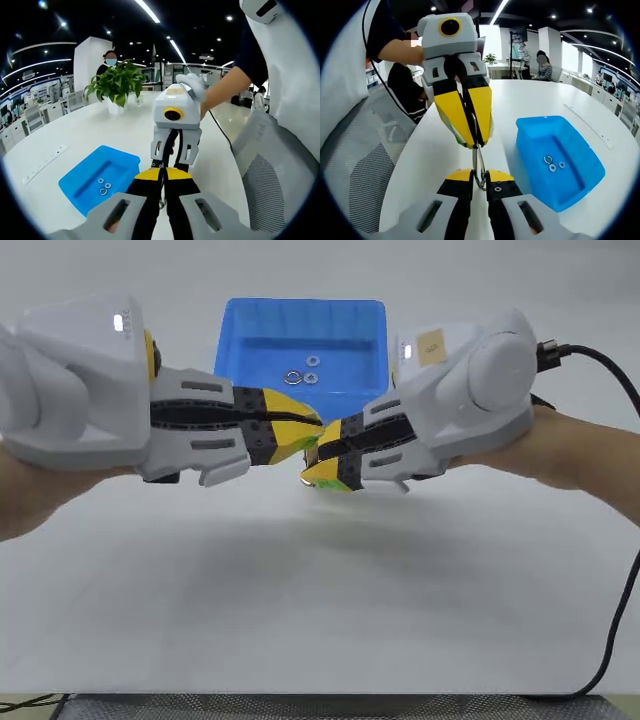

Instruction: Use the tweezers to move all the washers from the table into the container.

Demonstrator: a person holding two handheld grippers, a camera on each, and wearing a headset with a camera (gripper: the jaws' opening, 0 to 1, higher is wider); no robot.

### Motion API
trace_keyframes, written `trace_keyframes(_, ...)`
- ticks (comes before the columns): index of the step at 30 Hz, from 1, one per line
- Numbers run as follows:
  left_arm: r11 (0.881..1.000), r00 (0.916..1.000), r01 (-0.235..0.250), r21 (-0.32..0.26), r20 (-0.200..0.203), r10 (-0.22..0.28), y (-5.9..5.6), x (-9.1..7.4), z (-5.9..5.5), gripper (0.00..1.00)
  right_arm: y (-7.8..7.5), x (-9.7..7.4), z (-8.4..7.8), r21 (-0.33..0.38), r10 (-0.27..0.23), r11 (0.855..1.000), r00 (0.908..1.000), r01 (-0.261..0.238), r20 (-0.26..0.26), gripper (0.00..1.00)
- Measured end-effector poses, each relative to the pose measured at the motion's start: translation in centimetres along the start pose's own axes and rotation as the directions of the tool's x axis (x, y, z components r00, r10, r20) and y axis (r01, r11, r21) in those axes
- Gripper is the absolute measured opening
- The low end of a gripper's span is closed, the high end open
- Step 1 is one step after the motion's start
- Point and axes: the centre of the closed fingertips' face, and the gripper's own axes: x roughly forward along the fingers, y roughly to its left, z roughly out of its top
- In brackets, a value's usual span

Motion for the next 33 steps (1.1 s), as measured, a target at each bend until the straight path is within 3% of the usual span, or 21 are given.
trace_keyframes(14,0.999,0.9986,0.049,0.023,-0.022,-0.049,-0.21,0.02,-0.02,0.04,0.19,-0.24,0.19,-0.014,0.095,0.995,0.9940,-0.094,0.053,0.10)
trace_keyframes(22,0.999,0.9989,0.040,0.020,-0.026,-0.039,0.03,-0.10,0.02,0.05,0.14,-0.24,0.36,-0.002,0.126,0.992,0.9870,-0.126,0.100,0.09)
trace_keyframes(33,1.000,0.9992,0.029,0.005,-0.026,-0.029,0.01,-0.30,0.23,0.05,0.49,-0.22,0.76,-0.013,0.141,0.990,0.9834,-0.141,0.114,0.08)
